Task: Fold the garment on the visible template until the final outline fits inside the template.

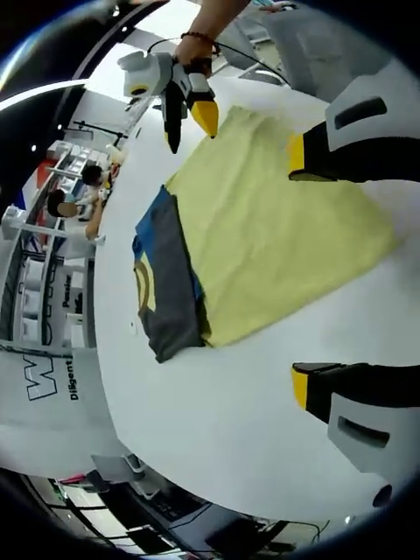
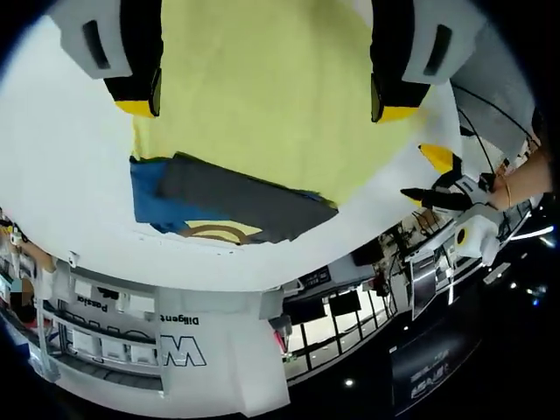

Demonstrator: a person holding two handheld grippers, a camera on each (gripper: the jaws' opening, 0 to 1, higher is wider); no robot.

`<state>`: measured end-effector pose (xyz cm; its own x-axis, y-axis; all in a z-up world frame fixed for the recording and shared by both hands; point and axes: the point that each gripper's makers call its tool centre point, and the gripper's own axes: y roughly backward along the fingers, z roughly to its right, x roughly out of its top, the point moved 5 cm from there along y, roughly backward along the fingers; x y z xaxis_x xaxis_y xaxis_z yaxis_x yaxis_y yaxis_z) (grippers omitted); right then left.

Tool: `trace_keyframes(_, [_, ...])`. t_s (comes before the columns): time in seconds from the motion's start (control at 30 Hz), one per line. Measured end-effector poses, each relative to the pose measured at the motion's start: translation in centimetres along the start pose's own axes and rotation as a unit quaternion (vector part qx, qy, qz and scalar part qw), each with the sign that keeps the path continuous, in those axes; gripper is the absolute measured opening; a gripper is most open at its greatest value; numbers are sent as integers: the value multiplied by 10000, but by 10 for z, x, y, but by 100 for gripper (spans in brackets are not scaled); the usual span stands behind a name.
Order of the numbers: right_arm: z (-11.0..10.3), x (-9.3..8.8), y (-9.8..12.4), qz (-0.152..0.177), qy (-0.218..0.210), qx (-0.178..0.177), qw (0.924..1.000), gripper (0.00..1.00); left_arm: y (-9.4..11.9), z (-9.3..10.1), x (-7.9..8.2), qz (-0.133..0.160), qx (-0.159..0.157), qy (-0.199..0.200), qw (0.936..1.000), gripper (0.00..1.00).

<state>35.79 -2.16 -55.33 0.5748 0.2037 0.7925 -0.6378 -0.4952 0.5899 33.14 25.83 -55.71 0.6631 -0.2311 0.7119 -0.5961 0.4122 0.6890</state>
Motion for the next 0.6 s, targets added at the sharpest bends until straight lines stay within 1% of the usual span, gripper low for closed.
trace_keyframes(0.1, [2,-4,6,-33,-18,-56,10000,99,4,4,-2,52,-46,55,10000,79])
trace_keyframes(0.13, [4,-10,14,-64,-42,-117,9999,99,6,5,-3,79,-61,86,9999,79])
trace_keyframes(0.2, [7,-13,20,-61,-98,-175,9998,99,9,9,-6,77,-40,92,9999,78])
trace_keyframes(0.27, [9,-17,24,-94,-138,-223,9996,98,11,10,-10,56,4,67,10000,76])
trace_keyframes(0.33, [11,-24,28,-125,-159,-289,9994,97,12,13,-18,-41,7,-22,10000,76])
trace_keyframes(0.4, [13,-27,30,-152,-163,-320,9992,96,13,15,-21,-73,-23,-44,10000,76])
trace_keyframes(0.43, [16,-36,33,-231,-206,-370,9988,96,15,16,-26,-125,-33,-24,9999,76])
trace_keyframes(0.6, [17,-56,41,-386,-338,-435,9977,94,21,15,-35,-170,-6,123,9998,74])
